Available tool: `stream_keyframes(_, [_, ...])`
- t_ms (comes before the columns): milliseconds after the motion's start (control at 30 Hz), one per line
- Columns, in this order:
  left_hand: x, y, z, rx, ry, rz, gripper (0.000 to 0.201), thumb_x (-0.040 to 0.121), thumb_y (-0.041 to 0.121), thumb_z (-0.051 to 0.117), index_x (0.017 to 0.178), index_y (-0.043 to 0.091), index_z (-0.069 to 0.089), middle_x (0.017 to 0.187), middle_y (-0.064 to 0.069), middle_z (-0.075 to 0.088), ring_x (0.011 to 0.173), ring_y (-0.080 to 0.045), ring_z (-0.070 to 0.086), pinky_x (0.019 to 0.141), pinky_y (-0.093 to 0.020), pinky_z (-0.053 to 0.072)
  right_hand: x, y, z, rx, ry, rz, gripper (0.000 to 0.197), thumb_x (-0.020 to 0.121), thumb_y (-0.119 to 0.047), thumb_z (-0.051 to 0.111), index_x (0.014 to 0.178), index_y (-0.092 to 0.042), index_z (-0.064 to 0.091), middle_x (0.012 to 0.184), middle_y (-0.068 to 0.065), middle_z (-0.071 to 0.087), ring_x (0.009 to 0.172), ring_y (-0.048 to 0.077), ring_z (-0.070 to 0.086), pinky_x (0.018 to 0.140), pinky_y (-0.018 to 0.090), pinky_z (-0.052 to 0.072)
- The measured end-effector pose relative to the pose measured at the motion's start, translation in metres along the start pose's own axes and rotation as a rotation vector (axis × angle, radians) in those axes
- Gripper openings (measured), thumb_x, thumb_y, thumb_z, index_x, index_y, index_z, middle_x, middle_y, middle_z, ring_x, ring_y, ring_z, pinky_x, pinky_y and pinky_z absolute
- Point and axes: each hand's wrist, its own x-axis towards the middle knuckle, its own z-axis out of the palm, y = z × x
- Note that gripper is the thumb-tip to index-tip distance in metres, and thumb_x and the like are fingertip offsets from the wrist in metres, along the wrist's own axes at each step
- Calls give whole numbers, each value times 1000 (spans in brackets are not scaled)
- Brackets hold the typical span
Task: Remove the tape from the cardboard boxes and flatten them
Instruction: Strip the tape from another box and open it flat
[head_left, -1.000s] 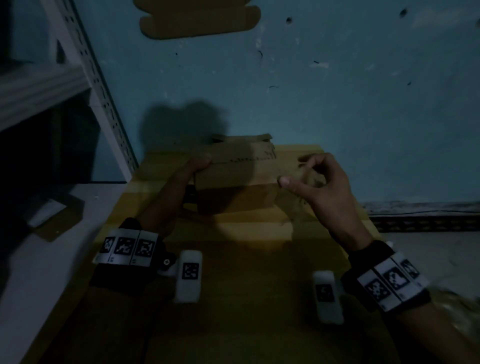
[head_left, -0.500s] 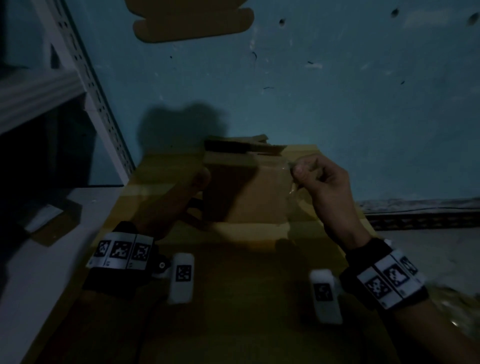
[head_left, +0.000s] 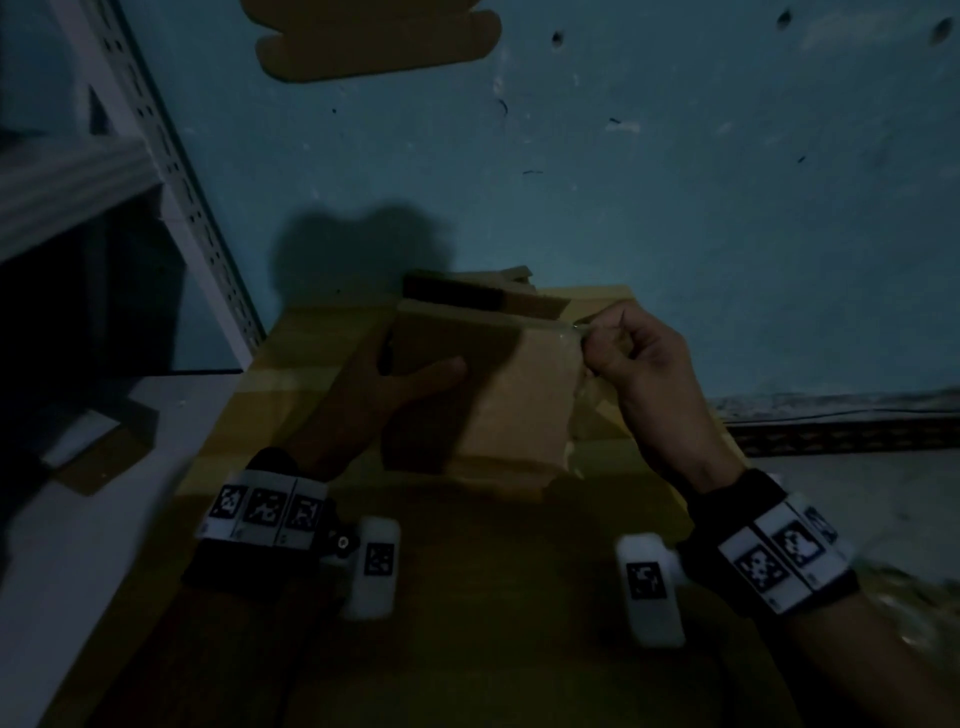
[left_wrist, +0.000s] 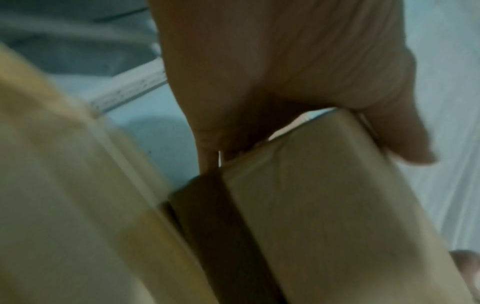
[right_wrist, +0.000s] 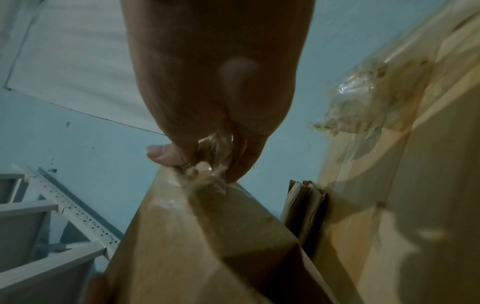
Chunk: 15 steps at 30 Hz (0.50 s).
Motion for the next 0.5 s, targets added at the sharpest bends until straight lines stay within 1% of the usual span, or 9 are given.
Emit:
stream_keyframes(67, [1,2,1,-38,-7,-29,101,37,57,94,121,13,61,107,-4,75,93,-21,73,68,-26,58,0,0,1,1,11,6,23,98,-8,63,76,-16,58,72,-10,60,71,8,52,68,24,42])
stream_keyframes(167, [0,3,3,-39,-2,-40,55,63,33,89,109,17,65,95,2,77,87,-20,73,66,-25,57,0,-2,1,-30,4,3,24,96,-8,65,74,-15,58,71,-7,61,70,9,53,70,25,43])
stream_keyframes(200, [-1,2,2,-43,6,-38,50,64,28,89,107,18,65,93,3,77,86,-19,73,65,-24,57,0,-3,2,-43,3,4,24,96,-6,65,74,-14,59,71,-7,61,70,9,54,70,25,43])
stream_keyframes(233, [-1,2,1,-45,11,-33,53,62,31,89,108,17,65,95,3,77,87,-18,74,65,-24,57,0,-4,2,-52,4,10,24,96,-6,65,73,-12,59,70,-5,61,69,11,55,69,25,43])
stream_keyframes(300, [0,1,0,-32,32,-27,77,49,43,93,114,14,64,102,-2,76,90,-19,74,67,-25,58,-1,-4,2,-57,6,30,23,96,-6,66,74,-4,60,69,4,60,66,16,54,65,28,43])
stream_keyframes(333, [1,1,-1,-21,41,-28,82,48,43,94,117,13,63,105,-3,75,92,-21,74,68,-25,58,-1,-4,2,-59,9,38,24,96,-7,66,75,2,60,68,8,59,65,18,53,63,28,43])
stream_keyframes(367, [1,1,-2,-9,48,-25,77,52,39,94,118,13,62,107,-4,74,94,-22,73,68,-25,58,-2,-3,3,-64,16,43,25,96,-8,66,77,6,60,67,11,59,63,19,52,62,28,43])
stream_keyframes(433, [1,1,-3,16,69,-3,73,55,35,94,118,17,61,109,-1,72,97,-20,72,69,-25,58,-3,-2,3,-91,32,44,28,96,-12,68,77,7,61,65,14,61,61,22,53,60,29,43])
stream_keyframes(500, [2,0,-4,99,106,56,83,50,47,90,122,17,60,112,2,71,98,-14,71,74,-27,59,-2,-2,3,-140,44,41,29,95,-16,70,76,5,63,66,16,66,58,29,55,58,33,45])
